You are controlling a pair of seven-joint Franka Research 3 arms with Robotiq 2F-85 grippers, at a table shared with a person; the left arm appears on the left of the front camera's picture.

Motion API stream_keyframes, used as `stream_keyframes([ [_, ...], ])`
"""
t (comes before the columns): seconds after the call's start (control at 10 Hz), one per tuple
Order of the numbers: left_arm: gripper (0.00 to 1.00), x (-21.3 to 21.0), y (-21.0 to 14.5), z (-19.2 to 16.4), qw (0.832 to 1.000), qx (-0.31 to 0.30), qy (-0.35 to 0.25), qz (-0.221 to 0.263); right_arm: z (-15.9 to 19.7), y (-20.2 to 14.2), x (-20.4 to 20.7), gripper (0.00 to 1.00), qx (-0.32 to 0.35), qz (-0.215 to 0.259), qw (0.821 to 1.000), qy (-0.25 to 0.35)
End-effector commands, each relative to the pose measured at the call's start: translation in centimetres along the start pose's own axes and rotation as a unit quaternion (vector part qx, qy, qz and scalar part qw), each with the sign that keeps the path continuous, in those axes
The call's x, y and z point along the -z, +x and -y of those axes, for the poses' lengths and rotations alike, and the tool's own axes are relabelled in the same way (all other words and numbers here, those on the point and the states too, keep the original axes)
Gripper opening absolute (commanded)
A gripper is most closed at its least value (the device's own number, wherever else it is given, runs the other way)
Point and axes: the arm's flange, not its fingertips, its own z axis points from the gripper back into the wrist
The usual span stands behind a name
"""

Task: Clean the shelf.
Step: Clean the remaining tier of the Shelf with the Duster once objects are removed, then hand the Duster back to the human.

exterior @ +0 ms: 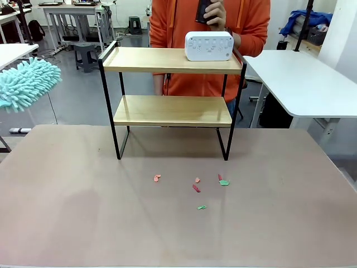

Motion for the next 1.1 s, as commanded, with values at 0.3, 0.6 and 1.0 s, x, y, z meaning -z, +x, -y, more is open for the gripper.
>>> stream_keyframes([
  [0.3,0.13,-0.5,-0.6,0.2,1.000,0.007,-0.009,-0.002,0.0,0.2,0.2,1.00,-0.011,0.007,1.000,0.011],
  [0.6,0.13,-0.5,-0.6,0.2,1.000,0.007,-0.009,-0.002,0.0,0.2,0.2,1.00,-0.011,0.007,1.000,0.011],
  [1.0,0.13,-1.9,-0.4,5.5,0.983,0.129,-0.117,-0.053,-4.8,2.7,1.9,1.00,-0.046,-0.014,0.999,0.012],
])
